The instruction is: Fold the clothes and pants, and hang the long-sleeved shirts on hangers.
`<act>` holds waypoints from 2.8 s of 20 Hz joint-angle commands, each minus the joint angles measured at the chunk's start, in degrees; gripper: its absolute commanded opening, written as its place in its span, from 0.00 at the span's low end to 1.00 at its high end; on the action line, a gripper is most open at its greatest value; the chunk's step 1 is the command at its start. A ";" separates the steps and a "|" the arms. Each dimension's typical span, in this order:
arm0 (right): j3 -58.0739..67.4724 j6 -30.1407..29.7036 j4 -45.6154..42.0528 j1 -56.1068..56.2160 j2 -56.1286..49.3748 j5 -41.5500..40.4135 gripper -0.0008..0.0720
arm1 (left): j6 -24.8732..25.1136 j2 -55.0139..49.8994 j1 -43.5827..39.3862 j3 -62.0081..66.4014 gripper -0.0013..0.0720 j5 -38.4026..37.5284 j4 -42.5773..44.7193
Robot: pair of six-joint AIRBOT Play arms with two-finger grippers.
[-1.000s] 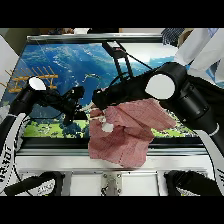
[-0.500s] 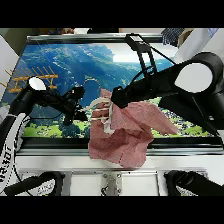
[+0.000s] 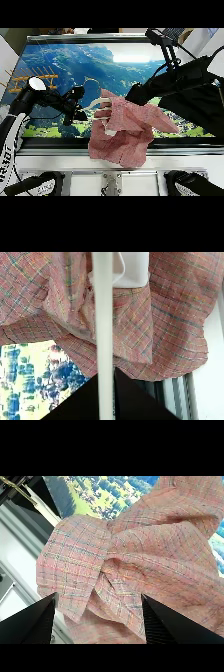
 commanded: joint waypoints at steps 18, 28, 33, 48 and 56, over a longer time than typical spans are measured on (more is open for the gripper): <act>-31.15 -42.93 34.47 -42.10 10.29 4.92 0.79 | -0.04 0.04 0.04 -0.02 0.04 -0.83 0.04; -36.81 -60.70 34.05 -41.86 10.03 4.35 0.80 | -0.04 0.04 0.04 -0.02 0.04 -1.49 0.44; -36.81 -79.97 34.67 -41.83 10.03 4.50 0.80 | -0.07 0.04 0.04 -0.02 0.04 -1.49 0.44; -43.95 -84.83 44.74 -37.22 3.76 6.38 0.82 | -0.07 0.04 0.04 0.00 0.04 -1.49 0.48; -43.95 -84.63 43.06 -31.26 0.74 5.88 0.81 | -0.07 0.04 0.04 0.00 0.04 -1.33 0.46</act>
